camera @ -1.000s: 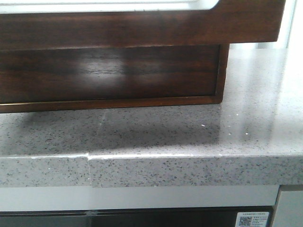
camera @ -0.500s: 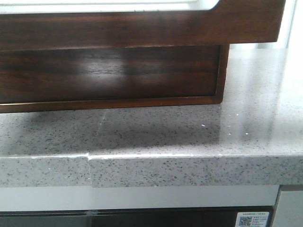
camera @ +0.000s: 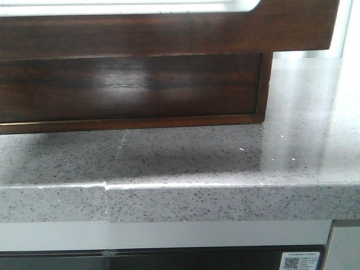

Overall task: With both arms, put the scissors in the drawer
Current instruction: 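Open the right gripper to release the scissors in the drawer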

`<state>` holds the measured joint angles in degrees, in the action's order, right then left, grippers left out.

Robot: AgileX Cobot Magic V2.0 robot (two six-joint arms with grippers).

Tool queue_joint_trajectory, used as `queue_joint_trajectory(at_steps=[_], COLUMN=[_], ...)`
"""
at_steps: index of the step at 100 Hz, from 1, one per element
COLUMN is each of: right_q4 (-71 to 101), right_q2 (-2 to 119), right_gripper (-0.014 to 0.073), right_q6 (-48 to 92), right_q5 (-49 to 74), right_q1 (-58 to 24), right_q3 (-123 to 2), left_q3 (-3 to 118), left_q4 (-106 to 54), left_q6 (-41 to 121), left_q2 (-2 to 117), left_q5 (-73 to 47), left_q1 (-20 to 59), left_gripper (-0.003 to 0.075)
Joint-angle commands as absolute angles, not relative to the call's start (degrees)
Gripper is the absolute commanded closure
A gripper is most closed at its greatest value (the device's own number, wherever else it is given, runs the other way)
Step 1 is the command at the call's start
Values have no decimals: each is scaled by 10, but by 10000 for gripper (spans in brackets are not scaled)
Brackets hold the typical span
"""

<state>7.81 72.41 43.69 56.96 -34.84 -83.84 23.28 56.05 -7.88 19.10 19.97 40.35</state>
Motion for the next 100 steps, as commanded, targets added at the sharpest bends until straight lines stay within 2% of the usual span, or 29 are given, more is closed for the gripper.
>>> queue_joint_trajectory(at_steps=[1, 35, 61, 86, 100], right_q4=[73, 79, 82, 90, 90], right_q2=[680, 578, 464, 327, 255], right_gripper=[654, 654, 654, 654, 654], right_q6=[431, 397, 386, 353, 353], right_q5=[544, 531, 428, 271, 236], right_q1=[-340, -339, -339, -339, -339], right_q3=[-858, -827, -683, -507, -428], left_q3=[252, 252, 231, 163, 129], left_q4=[537, 510, 469, 381, 366], left_q6=[-119, -271, -280, -280, -280], left_q2=[182, 107, 62, 28, 15], left_q5=[196, 96, 46, 92, 105], left_q1=[408, 408, 408, 408, 408], left_gripper=[742, 742, 742, 742, 742])
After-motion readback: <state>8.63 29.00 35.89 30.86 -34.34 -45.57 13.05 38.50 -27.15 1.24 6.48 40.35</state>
